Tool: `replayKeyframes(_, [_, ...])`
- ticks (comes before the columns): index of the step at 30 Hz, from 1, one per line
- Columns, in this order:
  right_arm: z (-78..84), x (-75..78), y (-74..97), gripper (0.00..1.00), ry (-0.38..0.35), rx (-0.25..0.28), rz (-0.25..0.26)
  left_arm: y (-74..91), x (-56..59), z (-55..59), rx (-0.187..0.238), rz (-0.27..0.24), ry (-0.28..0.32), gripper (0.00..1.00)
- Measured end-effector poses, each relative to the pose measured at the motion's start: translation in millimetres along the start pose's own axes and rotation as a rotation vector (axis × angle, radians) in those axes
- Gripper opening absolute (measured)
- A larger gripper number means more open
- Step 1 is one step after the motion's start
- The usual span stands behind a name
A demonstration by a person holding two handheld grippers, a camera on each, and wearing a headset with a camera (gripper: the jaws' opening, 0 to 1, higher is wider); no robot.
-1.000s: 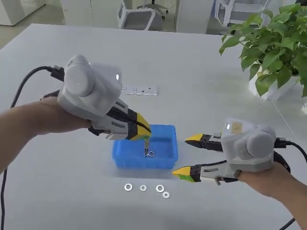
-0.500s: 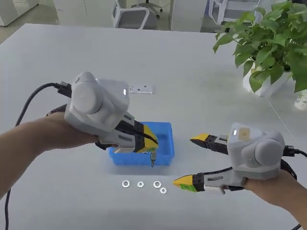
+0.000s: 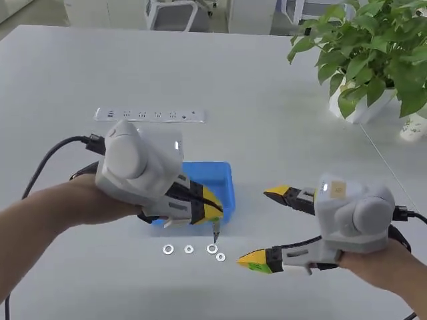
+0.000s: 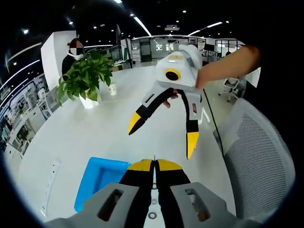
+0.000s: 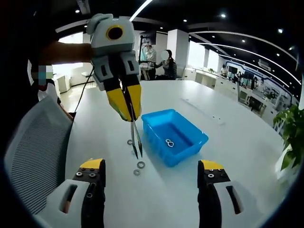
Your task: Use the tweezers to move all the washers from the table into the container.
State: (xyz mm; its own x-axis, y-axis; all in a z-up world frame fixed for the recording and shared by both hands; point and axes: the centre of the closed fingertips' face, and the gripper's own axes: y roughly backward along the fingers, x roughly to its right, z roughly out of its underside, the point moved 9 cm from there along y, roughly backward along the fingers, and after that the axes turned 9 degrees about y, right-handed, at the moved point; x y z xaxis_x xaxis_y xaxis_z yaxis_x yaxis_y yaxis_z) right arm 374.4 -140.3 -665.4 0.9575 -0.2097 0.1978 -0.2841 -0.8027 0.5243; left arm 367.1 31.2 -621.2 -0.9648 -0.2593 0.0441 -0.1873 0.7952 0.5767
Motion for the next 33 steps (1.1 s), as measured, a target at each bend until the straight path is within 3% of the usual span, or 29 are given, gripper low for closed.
replayKeyframes(14, [6.0,-6.1,-2.3,0.80,-0.011,-0.008,0.002,-17.4,6.0,18.6,0.007,0.029,0.015,0.05])
replayKeyframes(33, [15.3,-9.2,-3.0,0.79,-0.038,-0.016,0.005,-26.0,4.3,22.9,0.026,0.051,0.011,0.05])
